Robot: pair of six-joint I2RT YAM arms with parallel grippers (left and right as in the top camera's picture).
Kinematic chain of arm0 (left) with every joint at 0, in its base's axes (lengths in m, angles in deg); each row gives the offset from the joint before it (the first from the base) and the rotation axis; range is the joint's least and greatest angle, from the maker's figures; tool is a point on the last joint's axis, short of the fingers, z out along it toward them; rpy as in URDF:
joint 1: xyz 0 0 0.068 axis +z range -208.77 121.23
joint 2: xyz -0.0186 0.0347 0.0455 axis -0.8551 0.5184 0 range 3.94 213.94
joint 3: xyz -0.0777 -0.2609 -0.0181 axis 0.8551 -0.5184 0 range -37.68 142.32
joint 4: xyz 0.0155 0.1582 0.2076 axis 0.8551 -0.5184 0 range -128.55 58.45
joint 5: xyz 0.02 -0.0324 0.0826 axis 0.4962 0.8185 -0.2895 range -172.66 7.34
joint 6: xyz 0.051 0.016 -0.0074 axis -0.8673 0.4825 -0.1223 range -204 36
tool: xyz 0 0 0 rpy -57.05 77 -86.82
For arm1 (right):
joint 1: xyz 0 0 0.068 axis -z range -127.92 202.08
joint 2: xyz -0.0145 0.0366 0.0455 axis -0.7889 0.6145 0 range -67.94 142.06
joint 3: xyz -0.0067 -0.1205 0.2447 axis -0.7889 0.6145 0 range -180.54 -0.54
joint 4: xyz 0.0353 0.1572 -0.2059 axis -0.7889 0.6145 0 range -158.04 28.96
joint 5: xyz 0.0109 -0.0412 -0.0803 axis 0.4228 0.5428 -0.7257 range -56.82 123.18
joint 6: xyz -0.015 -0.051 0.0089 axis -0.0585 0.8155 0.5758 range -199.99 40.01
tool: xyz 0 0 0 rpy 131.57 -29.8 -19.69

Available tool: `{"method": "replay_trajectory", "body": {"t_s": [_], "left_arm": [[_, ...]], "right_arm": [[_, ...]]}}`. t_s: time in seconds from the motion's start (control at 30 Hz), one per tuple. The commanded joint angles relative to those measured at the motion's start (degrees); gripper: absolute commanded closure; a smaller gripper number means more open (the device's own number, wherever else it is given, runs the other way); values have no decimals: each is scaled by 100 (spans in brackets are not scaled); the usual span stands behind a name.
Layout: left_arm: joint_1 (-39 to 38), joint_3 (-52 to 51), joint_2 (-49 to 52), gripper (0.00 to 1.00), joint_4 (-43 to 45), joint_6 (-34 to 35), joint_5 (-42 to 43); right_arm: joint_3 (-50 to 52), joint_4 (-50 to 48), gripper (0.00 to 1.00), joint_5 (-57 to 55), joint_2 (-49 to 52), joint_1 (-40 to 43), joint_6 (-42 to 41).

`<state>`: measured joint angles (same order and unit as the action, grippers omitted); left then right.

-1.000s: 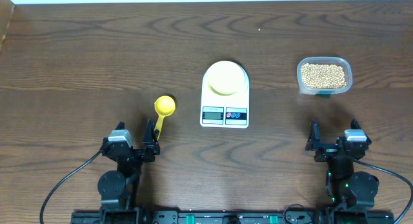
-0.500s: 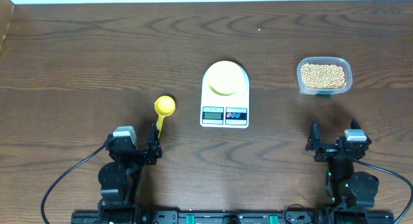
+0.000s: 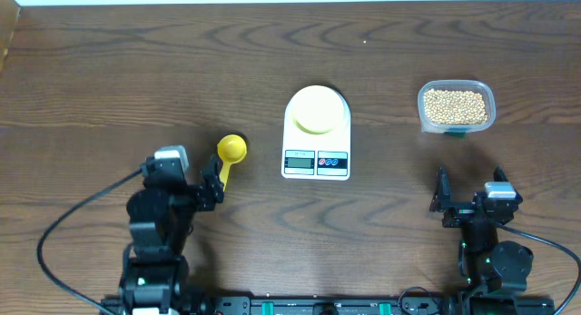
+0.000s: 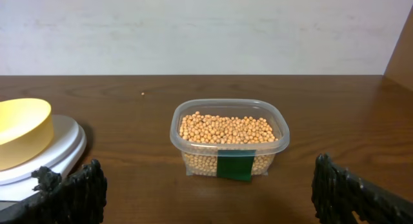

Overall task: Scoop item into bowl and weigh 50g on scale
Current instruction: 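Move the left gripper over the yellow scoop's bowl end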

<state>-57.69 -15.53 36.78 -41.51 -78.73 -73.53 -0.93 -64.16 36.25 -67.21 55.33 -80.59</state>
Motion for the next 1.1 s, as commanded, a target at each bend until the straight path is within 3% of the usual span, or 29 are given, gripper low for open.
{"method": "replay_trajectory", "body": {"t_s": [0.0, 0.47, 1.07], "left_arm": [[35, 566, 326, 19, -337, -243, 94], [35, 2354, 876, 19, -2981, -267, 90], [35, 2385, 1467, 19, -3246, -267, 72]], "right_arm": [[7, 24, 1, -11, -2, -35, 68], [7, 24, 1, -11, -2, -35, 68], [7, 24, 1, -11, -2, -35, 68]]}}
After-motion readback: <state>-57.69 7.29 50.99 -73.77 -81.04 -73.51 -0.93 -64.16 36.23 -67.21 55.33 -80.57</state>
